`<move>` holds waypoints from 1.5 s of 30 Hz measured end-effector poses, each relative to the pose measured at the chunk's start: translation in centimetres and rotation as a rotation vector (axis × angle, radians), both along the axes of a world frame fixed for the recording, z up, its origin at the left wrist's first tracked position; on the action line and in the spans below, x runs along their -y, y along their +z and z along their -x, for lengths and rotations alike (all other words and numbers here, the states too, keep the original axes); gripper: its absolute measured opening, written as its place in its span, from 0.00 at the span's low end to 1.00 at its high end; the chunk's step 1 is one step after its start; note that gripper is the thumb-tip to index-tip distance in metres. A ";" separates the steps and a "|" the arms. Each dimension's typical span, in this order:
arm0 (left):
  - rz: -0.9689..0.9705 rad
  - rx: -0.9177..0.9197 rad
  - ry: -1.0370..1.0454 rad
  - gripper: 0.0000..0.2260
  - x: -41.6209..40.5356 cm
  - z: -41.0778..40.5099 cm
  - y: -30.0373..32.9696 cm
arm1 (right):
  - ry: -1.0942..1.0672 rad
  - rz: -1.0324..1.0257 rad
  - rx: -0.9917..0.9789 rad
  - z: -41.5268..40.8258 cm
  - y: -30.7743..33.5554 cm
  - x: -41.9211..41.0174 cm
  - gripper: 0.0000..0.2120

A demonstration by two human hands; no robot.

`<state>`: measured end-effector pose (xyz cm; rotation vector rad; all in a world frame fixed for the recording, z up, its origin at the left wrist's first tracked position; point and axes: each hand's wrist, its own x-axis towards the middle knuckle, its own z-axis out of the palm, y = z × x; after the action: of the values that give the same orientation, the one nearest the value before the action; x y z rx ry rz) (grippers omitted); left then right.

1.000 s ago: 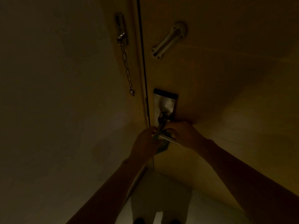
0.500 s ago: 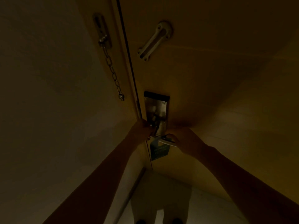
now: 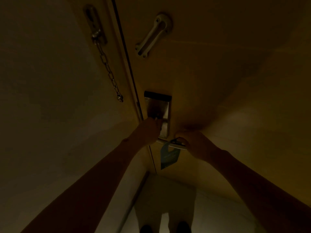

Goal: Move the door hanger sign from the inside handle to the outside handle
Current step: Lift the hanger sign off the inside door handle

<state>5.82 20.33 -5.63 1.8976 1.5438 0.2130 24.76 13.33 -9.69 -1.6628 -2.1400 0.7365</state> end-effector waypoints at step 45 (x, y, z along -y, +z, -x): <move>0.200 0.649 0.251 0.06 5.4 6.2 -2.6 | -0.122 0.218 0.348 5.5 -2.9 -1.8 0.17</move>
<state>-0.33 14.91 -8.22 1.2919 1.2812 0.6841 19.31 15.10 -12.59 -2.1526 -2.2189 0.7076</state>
